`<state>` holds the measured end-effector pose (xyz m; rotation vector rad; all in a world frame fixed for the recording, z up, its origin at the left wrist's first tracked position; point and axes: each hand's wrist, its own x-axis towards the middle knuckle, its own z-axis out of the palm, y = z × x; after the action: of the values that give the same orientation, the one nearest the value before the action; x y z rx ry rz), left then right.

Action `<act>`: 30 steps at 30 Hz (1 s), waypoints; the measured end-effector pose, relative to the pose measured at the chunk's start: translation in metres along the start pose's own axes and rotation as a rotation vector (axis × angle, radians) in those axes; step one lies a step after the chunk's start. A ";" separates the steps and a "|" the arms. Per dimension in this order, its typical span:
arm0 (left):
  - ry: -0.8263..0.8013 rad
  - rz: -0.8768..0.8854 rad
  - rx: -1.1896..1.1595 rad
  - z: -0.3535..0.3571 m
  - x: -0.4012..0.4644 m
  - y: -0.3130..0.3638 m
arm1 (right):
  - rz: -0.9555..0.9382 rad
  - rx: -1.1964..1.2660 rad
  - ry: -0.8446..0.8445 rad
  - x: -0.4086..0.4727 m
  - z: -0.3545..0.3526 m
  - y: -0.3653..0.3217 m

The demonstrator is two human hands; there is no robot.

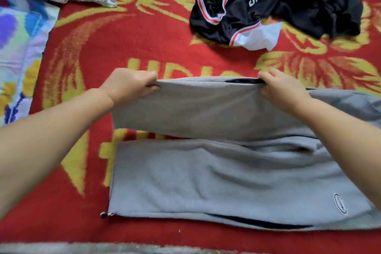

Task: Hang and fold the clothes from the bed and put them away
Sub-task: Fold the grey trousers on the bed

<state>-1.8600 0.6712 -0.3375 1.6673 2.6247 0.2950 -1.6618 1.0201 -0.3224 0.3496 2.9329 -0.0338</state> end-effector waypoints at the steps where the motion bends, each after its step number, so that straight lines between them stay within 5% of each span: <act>1: 0.045 0.032 0.014 -0.009 -0.011 0.006 | -0.037 0.045 0.020 -0.014 -0.005 -0.001; 8: -0.063 0.121 0.121 -0.006 -0.168 0.107 | -0.394 0.122 -0.065 -0.178 0.002 -0.034; 14: -0.345 -0.139 0.167 0.044 -0.253 0.192 | -0.483 0.109 -0.211 -0.275 0.067 -0.055; 18: -0.818 -0.412 0.270 0.070 -0.239 0.206 | -0.324 0.089 -0.532 -0.282 0.113 -0.059; 22: -1.151 -0.411 0.281 0.072 -0.179 0.222 | -0.214 0.186 -0.543 -0.266 0.112 -0.035; 25: -1.098 -0.299 0.172 0.061 -0.103 0.248 | -0.062 0.228 -0.429 -0.244 0.087 0.016; 30: -0.704 -0.112 -0.177 0.067 0.012 0.357 | 0.159 0.117 -0.299 -0.232 0.047 0.129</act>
<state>-1.5375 0.8396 -0.3422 1.2536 2.0794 -0.0604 -1.4013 1.0893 -0.3252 0.5439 2.6056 -0.2166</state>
